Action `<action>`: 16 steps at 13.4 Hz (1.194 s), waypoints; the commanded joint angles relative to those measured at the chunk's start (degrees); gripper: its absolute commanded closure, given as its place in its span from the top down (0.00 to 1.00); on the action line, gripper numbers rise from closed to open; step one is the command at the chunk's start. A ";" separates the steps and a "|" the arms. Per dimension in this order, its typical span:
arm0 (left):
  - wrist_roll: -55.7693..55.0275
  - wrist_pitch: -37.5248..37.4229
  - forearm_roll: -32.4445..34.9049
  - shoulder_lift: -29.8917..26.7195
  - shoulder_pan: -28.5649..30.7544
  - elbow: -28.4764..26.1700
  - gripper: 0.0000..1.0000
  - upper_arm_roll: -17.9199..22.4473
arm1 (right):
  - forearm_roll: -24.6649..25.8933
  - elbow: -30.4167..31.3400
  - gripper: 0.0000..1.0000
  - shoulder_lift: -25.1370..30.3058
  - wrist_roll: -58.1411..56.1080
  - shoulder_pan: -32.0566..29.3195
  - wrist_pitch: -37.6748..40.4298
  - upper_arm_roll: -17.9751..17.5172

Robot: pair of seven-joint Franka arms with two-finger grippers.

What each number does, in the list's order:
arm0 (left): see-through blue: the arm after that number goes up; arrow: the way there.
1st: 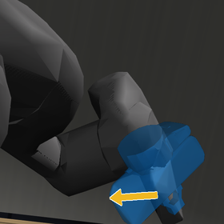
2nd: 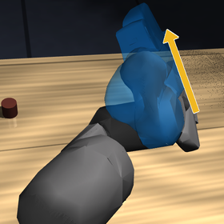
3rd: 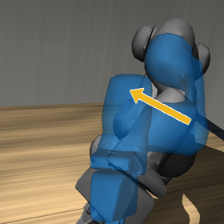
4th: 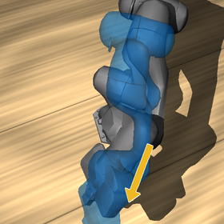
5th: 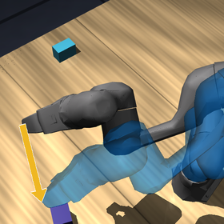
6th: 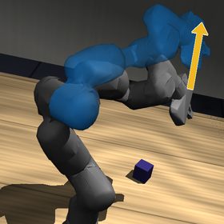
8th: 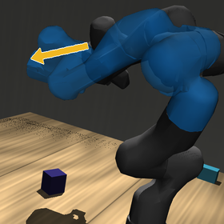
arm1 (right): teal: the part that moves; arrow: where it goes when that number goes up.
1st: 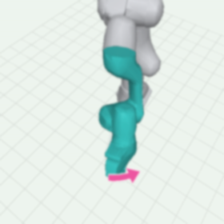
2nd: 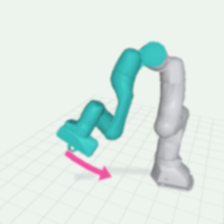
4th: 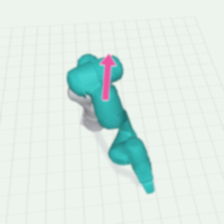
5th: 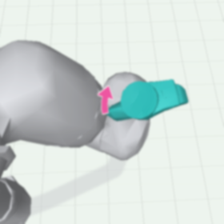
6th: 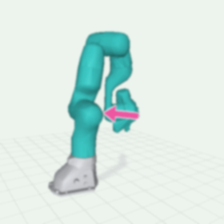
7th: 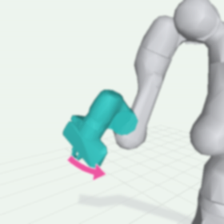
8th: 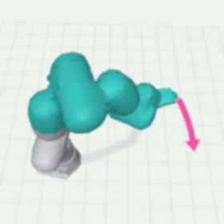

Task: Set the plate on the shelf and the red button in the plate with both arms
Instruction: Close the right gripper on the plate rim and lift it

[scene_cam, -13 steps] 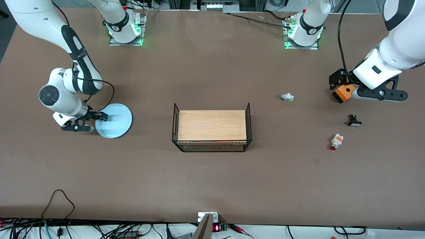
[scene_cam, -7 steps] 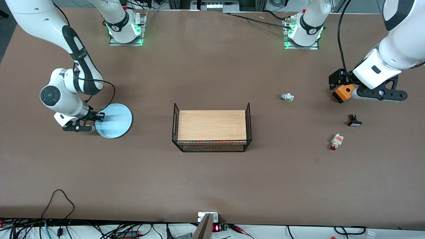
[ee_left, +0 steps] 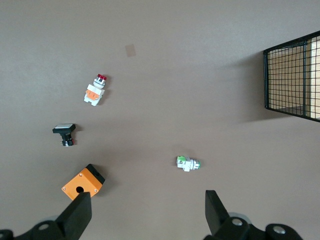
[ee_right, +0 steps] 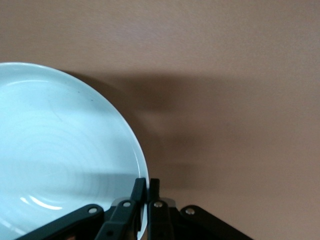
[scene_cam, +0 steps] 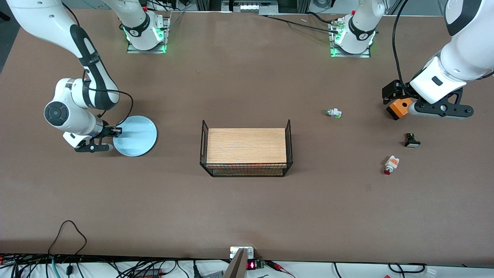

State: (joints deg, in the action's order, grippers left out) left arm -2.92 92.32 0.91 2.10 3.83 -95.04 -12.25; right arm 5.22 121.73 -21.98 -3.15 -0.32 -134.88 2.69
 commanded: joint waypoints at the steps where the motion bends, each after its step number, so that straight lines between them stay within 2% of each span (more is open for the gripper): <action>1: 0.28 -1.26 0.14 0.80 -0.05 1.79 1.00 -0.23 | 0.14 -2.54 0.00 6.67 -0.80 0.23 9.07 -0.84; 6: 0.28 -1.26 0.14 0.80 -0.05 1.79 1.00 -0.23 | -4.33 -11.24 0.00 12.31 -0.80 0.94 23.24 -2.68; 9: 0.28 -1.26 0.14 0.80 -0.05 1.79 1.00 -0.23 | -12.65 -18.44 0.00 12.67 1.12 0.85 31.67 -3.83; 12: 0.37 -1.26 0.14 0.80 -0.05 1.79 1.00 -0.23 | -17.86 -25.30 0.00 12.67 8.40 2.59 38.62 -4.09; 15: 0.28 -1.26 0.14 0.80 -0.05 1.79 1.00 -0.23 | -24.18 -28.38 0.00 12.67 22.52 6.72 40.66 -4.09; 16: 0.37 -1.26 0.14 0.80 -0.05 1.79 1.00 -0.23 | -24.55 -29.18 0.00 12.58 26.93 9.26 40.57 -4.09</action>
State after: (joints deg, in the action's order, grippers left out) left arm -2.92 92.31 0.91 2.11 3.83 -95.04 -12.26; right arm -17.44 95.25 -8.59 15.90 5.35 -95.76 -1.59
